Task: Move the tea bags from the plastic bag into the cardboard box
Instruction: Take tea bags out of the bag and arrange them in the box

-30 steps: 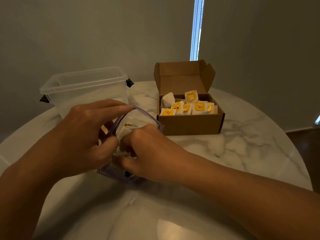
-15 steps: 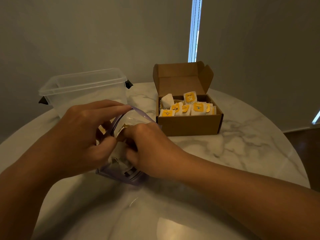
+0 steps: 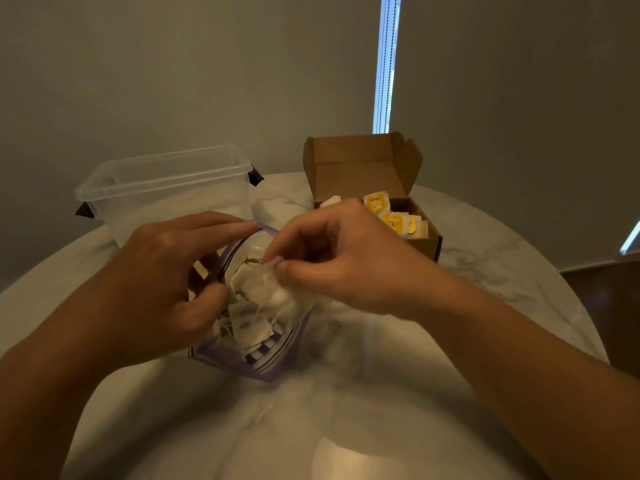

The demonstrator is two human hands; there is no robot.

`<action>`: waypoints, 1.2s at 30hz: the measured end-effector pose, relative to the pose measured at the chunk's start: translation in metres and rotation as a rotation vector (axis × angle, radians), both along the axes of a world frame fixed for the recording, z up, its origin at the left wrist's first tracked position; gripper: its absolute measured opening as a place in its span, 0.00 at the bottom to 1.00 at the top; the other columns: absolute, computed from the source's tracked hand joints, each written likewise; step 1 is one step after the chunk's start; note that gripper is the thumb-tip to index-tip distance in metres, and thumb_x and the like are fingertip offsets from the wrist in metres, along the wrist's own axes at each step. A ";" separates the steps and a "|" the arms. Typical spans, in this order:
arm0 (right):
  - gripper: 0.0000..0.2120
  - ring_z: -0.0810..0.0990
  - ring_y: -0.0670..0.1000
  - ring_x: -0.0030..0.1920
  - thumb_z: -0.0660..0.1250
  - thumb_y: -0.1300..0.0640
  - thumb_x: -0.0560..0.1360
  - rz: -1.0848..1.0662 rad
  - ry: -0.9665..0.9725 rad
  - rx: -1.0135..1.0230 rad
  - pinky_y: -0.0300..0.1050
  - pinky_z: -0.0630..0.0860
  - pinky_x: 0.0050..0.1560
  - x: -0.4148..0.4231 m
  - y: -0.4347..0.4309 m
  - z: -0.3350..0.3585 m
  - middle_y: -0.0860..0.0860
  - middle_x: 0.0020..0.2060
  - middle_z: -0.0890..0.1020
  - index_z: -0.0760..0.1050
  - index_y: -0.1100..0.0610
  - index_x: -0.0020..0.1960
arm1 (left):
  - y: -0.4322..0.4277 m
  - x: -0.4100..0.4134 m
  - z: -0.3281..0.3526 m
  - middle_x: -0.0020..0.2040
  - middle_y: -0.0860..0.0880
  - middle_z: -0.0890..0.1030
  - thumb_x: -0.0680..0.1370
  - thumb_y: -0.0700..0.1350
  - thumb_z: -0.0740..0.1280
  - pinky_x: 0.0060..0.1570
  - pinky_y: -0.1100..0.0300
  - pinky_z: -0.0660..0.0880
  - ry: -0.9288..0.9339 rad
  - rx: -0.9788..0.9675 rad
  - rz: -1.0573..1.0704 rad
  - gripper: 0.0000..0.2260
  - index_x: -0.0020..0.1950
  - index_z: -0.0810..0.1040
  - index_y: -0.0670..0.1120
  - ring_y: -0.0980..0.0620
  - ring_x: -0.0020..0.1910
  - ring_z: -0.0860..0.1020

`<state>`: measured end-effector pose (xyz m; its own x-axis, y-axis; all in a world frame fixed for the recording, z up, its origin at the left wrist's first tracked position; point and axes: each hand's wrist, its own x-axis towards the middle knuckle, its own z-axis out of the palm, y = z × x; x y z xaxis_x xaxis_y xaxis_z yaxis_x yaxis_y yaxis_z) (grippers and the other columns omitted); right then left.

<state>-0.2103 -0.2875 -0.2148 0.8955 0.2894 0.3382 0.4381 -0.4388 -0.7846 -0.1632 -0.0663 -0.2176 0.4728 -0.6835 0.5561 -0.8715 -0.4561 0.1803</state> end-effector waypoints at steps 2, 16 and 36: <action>0.06 0.84 0.50 0.46 0.70 0.61 0.76 -0.062 0.009 0.082 0.50 0.83 0.47 0.005 -0.016 0.005 0.52 0.44 0.85 0.82 0.56 0.51 | 0.000 0.001 -0.001 0.58 0.54 0.79 0.69 0.49 0.58 0.32 0.67 0.78 0.010 -0.005 -0.002 0.27 0.67 0.76 0.47 0.57 0.43 0.78; 0.04 0.84 0.47 0.41 0.72 0.59 0.74 -0.785 -0.182 0.118 0.51 0.83 0.44 0.082 -0.108 -0.005 0.47 0.41 0.83 0.81 0.51 0.45 | 0.003 0.009 -0.007 0.61 0.62 0.76 0.70 0.50 0.58 0.28 0.60 0.79 0.116 -0.036 -0.030 0.26 0.68 0.72 0.61 0.55 0.43 0.80; 0.07 0.85 0.44 0.43 0.70 0.64 0.74 -0.427 -0.081 -0.035 0.41 0.82 0.47 0.041 -0.082 0.000 0.47 0.40 0.86 0.84 0.55 0.47 | 0.001 0.004 -0.005 0.60 0.57 0.78 0.70 0.50 0.58 0.28 0.62 0.78 0.111 -0.025 -0.025 0.25 0.67 0.75 0.54 0.55 0.44 0.80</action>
<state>-0.1695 -0.3696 -0.2145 0.9082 -0.0888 0.4090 0.2712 -0.6194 -0.7367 -0.1597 -0.0649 -0.2223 0.5150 -0.6827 0.5184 -0.8568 -0.4284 0.2870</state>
